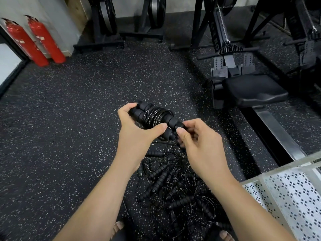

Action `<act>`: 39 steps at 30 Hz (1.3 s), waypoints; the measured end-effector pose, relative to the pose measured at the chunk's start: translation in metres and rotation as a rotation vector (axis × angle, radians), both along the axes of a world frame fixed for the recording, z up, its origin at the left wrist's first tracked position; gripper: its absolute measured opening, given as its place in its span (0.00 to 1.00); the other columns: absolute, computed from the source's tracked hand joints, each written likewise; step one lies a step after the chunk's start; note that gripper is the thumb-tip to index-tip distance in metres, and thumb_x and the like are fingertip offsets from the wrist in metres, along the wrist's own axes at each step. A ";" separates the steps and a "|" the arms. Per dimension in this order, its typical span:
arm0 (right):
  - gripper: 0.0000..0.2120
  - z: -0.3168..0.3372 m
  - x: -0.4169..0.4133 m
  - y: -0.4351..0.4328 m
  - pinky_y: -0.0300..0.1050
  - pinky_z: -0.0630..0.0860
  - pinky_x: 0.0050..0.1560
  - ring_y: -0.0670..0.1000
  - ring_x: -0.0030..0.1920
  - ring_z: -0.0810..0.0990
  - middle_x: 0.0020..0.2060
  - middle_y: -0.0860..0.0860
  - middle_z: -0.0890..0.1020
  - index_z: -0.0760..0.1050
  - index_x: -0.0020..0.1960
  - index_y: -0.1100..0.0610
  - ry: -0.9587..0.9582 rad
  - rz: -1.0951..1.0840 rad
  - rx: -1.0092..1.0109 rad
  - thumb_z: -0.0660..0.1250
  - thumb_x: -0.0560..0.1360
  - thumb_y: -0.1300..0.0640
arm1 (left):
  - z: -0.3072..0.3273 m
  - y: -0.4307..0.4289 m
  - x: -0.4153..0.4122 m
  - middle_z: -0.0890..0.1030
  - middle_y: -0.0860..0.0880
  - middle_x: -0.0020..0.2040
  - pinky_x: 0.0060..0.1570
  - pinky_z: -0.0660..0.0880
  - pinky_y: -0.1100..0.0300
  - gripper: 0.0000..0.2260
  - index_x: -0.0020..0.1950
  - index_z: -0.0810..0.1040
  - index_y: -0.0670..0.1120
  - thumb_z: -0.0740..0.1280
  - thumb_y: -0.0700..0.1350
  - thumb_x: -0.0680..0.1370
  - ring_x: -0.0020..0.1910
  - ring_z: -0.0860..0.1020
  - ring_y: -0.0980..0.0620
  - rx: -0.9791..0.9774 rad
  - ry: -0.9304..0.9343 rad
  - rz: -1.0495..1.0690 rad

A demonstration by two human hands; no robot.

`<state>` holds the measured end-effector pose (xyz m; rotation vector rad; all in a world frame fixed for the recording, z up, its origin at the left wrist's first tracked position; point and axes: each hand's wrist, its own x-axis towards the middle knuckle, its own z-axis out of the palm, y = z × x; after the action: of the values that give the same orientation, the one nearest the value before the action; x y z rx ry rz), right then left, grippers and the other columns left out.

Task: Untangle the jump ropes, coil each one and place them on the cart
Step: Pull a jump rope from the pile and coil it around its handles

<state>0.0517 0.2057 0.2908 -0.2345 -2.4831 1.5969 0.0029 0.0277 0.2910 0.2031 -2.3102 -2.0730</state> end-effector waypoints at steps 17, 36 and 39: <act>0.06 0.000 -0.006 -0.005 0.59 0.82 0.58 0.56 0.50 0.86 0.51 0.55 0.88 0.82 0.59 0.59 -0.162 0.074 -0.729 0.66 0.86 0.63 | 0.014 0.006 0.000 0.82 0.48 0.63 0.58 0.85 0.45 0.34 0.68 0.69 0.58 0.82 0.40 0.71 0.57 0.86 0.53 0.267 -0.018 0.025; 0.08 -0.003 -0.015 0.006 0.42 0.76 0.39 0.49 0.37 0.77 0.42 0.57 0.83 0.80 0.57 0.65 -0.271 0.103 -0.838 0.63 0.83 0.70 | 0.011 0.006 0.003 0.85 0.44 0.63 0.63 0.82 0.39 0.37 0.71 0.71 0.57 0.84 0.41 0.67 0.62 0.85 0.43 0.322 -0.139 -0.173; 0.06 0.001 -0.013 0.007 0.44 0.79 0.39 0.51 0.38 0.81 0.43 0.56 0.85 0.79 0.55 0.60 -0.234 0.013 -0.699 0.67 0.83 0.69 | 0.009 0.004 0.002 0.87 0.53 0.58 0.64 0.82 0.46 0.37 0.68 0.72 0.61 0.86 0.44 0.66 0.60 0.85 0.53 0.190 -0.070 -0.120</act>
<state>0.0386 0.2126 0.2922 -0.5176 -1.9574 2.5111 0.0052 0.0318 0.3005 0.1470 -2.2123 -2.3829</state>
